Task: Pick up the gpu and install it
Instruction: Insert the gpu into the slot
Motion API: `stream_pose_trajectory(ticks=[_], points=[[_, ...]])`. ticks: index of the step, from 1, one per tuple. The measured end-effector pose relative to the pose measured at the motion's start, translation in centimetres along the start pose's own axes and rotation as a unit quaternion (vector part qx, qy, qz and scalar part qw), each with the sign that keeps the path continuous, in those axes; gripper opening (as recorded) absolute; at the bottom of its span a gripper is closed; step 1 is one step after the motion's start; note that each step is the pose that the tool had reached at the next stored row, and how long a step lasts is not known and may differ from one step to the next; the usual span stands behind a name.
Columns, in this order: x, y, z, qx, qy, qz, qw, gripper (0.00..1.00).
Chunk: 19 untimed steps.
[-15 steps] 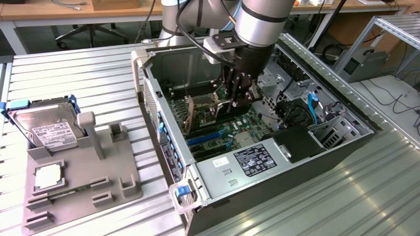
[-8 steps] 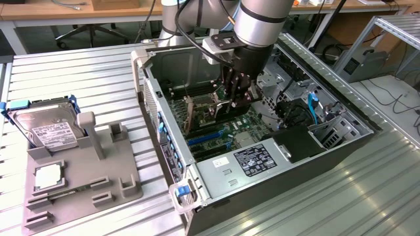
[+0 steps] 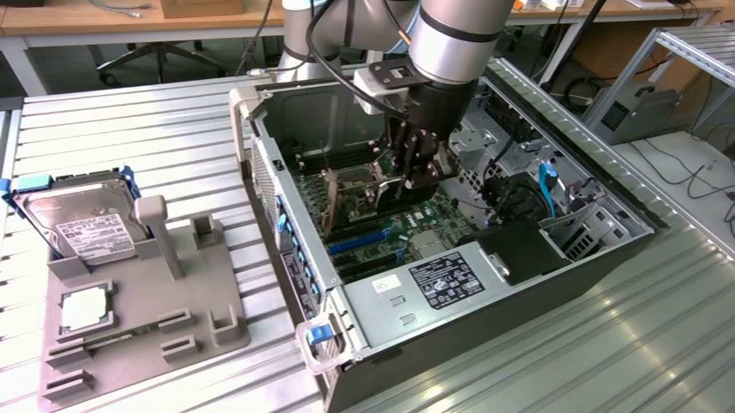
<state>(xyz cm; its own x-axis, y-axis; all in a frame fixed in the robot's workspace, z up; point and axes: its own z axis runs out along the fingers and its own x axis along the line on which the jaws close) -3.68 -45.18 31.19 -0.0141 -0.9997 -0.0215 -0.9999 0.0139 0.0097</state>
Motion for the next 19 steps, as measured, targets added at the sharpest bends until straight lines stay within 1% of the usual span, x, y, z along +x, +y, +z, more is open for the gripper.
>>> stream_pose_trajectory(ticks=[19], points=[[0.01, 0.01, 0.33, 0.0000, 0.0000, 0.000, 1.0000, 0.27]])
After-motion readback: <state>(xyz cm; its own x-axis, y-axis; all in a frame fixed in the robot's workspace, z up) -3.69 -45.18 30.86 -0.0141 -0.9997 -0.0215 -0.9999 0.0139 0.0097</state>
